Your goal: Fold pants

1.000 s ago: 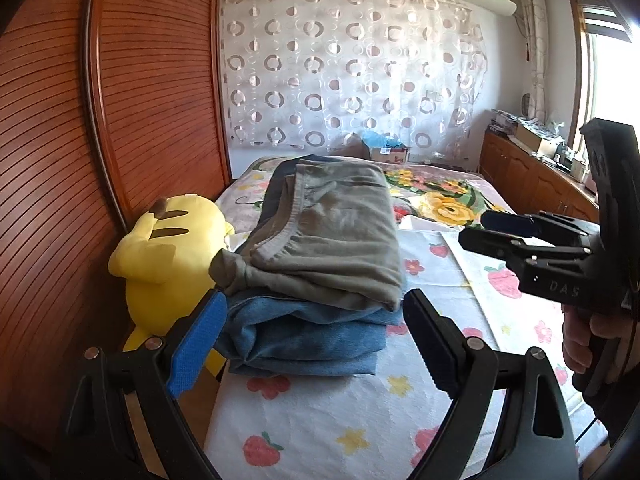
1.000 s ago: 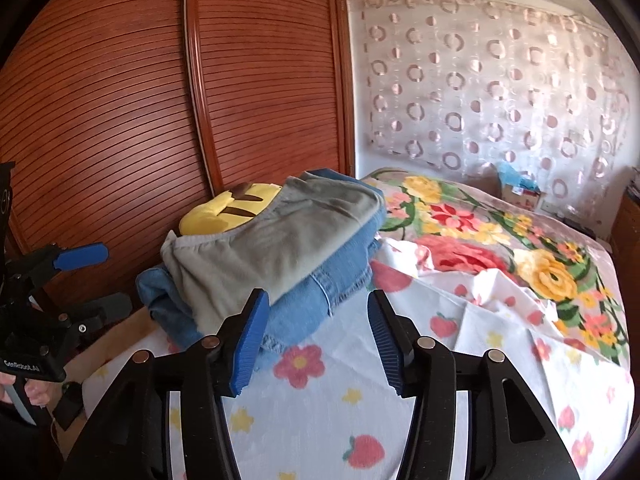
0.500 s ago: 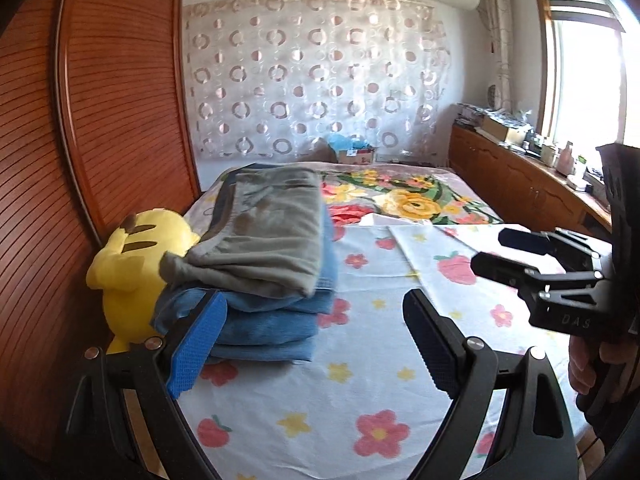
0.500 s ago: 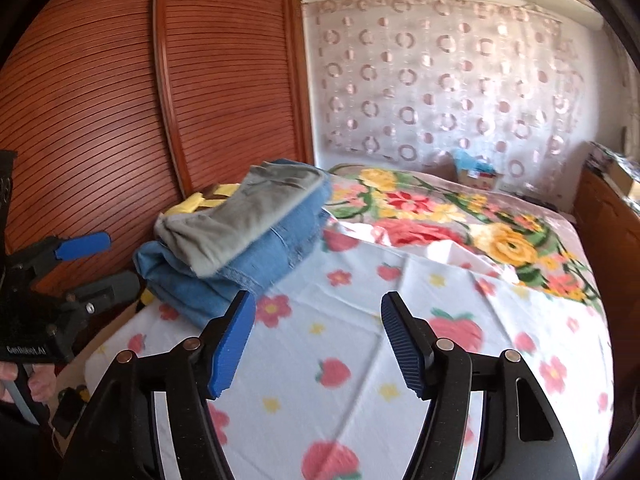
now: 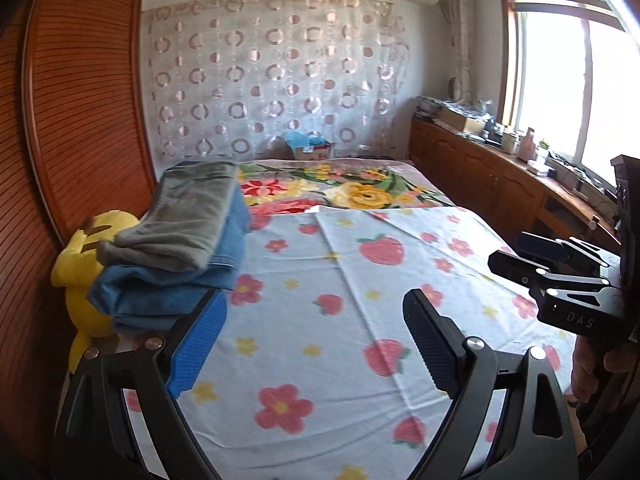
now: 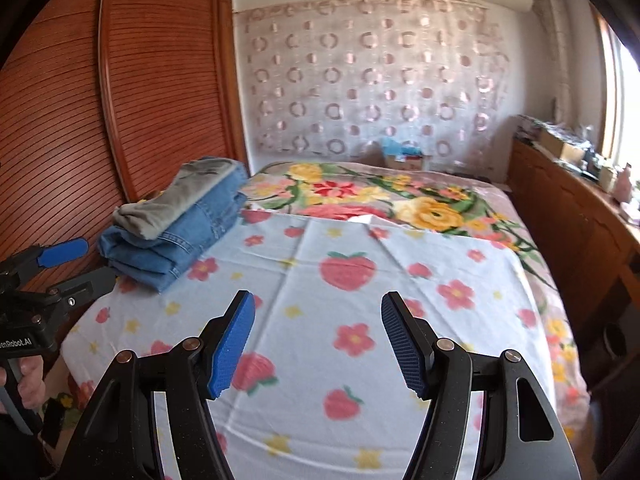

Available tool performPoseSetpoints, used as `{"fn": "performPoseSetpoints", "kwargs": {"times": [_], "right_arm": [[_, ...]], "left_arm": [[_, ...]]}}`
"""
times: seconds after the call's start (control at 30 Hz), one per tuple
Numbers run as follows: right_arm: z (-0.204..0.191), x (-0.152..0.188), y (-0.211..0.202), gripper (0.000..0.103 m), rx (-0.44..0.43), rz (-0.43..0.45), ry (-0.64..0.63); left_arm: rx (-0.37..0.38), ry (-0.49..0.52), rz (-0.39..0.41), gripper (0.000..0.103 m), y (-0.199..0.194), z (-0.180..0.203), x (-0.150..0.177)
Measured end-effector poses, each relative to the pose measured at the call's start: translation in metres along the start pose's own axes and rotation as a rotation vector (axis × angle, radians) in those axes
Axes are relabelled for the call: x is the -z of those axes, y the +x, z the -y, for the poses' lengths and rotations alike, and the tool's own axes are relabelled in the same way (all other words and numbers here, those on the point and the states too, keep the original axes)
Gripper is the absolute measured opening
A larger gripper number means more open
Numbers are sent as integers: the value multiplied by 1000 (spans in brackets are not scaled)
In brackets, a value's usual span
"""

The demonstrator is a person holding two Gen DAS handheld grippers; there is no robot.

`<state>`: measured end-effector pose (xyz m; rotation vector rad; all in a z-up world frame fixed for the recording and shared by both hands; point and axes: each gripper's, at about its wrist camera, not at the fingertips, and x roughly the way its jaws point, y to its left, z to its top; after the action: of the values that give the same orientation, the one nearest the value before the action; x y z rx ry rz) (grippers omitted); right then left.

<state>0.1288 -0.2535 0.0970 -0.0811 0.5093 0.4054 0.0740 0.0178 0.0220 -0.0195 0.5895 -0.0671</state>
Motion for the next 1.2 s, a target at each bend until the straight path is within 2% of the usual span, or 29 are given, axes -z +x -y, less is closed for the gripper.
{"fn": "performPoseSetpoints", "kwargs": {"times": [0.2,0.43,0.8,1.2], "right_arm": [[-16,9,-21,68,40,14,35],[-18,20,-44,68,81,71,79],[-25,29,-63,68,94,140,90],[-19,38,-60,69,106,199,79]], "left_arm": [[22,24,15,90,-8,26,-4],[29,45,58,90,-25,42,-12],[33,52,120,90,-50,46,-23],[16,43,174,90,-69,43,-27]]}}
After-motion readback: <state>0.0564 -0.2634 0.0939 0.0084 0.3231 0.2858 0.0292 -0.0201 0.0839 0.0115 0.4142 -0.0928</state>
